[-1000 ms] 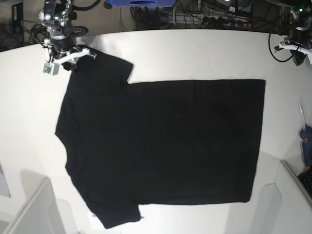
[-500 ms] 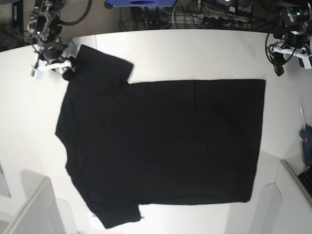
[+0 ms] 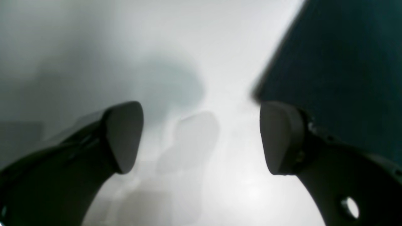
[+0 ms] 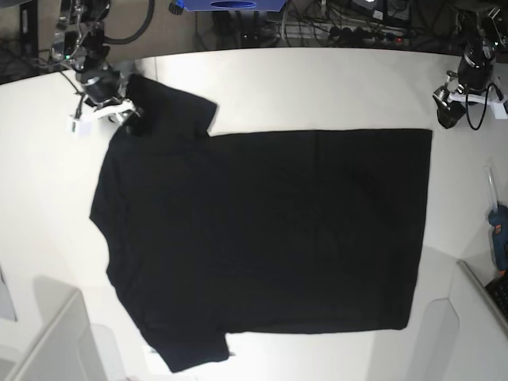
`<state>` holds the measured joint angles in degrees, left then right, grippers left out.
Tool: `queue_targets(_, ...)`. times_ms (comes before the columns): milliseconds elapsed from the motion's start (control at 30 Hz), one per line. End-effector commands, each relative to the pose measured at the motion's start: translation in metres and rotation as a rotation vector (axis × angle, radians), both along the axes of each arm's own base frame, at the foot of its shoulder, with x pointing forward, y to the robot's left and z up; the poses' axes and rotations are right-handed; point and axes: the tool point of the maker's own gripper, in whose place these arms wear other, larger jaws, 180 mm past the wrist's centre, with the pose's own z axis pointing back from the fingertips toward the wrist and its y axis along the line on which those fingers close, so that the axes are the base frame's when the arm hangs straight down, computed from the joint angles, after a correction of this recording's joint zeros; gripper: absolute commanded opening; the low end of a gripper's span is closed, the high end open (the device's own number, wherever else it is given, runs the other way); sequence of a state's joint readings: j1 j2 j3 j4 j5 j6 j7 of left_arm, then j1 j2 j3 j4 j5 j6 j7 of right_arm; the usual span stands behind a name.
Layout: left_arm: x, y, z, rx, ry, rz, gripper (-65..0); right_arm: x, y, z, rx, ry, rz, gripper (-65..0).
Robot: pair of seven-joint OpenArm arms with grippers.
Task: Fold the T-shirt properly
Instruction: 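Lower both grippers onto the shirt's shoulder corners and grasp them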
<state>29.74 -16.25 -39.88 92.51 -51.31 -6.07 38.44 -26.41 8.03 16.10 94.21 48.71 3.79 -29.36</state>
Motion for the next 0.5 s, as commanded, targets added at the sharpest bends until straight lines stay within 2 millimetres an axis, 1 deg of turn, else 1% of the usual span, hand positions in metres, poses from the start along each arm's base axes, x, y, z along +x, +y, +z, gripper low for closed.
queue_targets(0, 0.005, 0.005, 0.008, 0.02, -0.024, -0.004, -10.2, -0.018, -0.002, -0.016, -0.008, 0.09, 0.012, -28.2)
queue_targets(67, 0.012, 0.005, 0.01, 0.018, -0.038, -0.006, -10.2, -0.025, -0.002, -0.022, -0.003, 0.113, 0.014, -28.5)
queue_targets(100, 0.013, 0.001, 0.009, 0.013, -0.036, -0.014, -10.2, -0.028, -0.001, -0.025, -0.001, 0.121, 0.015, -29.6)
queue_targets(167, 0.023, -0.011, 0.006, -0.002, -0.04, -0.05, -10.2, -0.03, 0.0, -0.026, 0.001, 0.121, 0.026, -35.1)
queue_targets(233, 0.032, -0.021, 0.002, -0.019, -0.043, -0.077, -10.2, -0.031, 0.002, -0.028, 0.006, 0.118, 0.047, -44.4)
queue_targets(333, 0.045, -0.032, -0.01, -0.058, -0.039, -0.092, -10.2, -0.033, 0.003, -0.031, 0.011, 0.118, 0.059, -62.4)
queue_targets(367, 0.05, -0.036, -0.013, -0.069, -0.04, -0.099, -10.2, -0.033, 0.003, -0.031, 0.011, 0.12, 0.059, -65.0)
queue_targets(467, 0.063, -0.049, -0.018, -0.094, -0.044, -0.124, -10.2, -0.034, 0.001, -0.031, 0.009, 0.121, 0.055, -65.0)
